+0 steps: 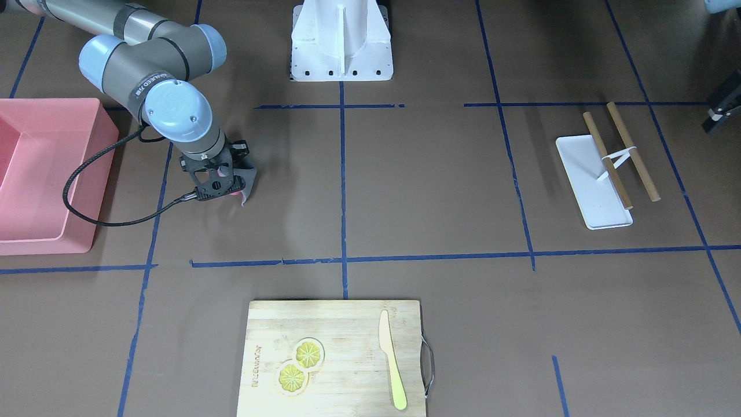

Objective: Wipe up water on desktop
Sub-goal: 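Lower the cloth onto the table with the right gripper, then wipe the cloth back and forth across the table with the right gripper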

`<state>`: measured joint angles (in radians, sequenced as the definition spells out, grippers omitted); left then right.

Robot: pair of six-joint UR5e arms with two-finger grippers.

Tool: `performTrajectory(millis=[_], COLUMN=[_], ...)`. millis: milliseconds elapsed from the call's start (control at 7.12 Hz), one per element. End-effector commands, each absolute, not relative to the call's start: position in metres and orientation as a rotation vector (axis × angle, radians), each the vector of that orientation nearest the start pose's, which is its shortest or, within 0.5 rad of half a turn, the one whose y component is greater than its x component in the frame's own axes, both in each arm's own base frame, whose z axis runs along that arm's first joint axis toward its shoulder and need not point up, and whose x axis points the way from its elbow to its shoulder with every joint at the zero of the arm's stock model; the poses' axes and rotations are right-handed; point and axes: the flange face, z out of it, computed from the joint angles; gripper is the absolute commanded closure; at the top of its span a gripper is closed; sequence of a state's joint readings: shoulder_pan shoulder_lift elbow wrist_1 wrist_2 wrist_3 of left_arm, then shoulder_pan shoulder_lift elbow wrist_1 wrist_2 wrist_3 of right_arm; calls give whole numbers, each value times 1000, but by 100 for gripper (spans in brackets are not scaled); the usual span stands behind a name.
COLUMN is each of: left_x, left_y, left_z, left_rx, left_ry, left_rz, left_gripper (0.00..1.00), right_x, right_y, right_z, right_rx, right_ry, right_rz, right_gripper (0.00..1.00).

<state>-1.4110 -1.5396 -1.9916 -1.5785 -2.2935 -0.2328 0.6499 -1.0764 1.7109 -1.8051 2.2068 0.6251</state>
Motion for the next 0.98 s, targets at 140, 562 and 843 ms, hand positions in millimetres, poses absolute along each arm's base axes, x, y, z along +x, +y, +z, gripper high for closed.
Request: performTrajectory(millis=[140,562,843], left_x=[-8,-8,-8], left_y=[-470,-470,-469], left_z=[521,519,516], left_rx=[199,200,203], left_ry=[743,749,750], left_rz=[135,135,132], left_gripper=[0,0,0], right_x=[-518,-495,-469], right_y=[-390,-423,-471], right_z=[316,323,357], right_rx=[-190,-158,-156], right_ry=[-818,-834,-794], right_rz=[-395,-328,-270], right_gripper=[98,98,99])
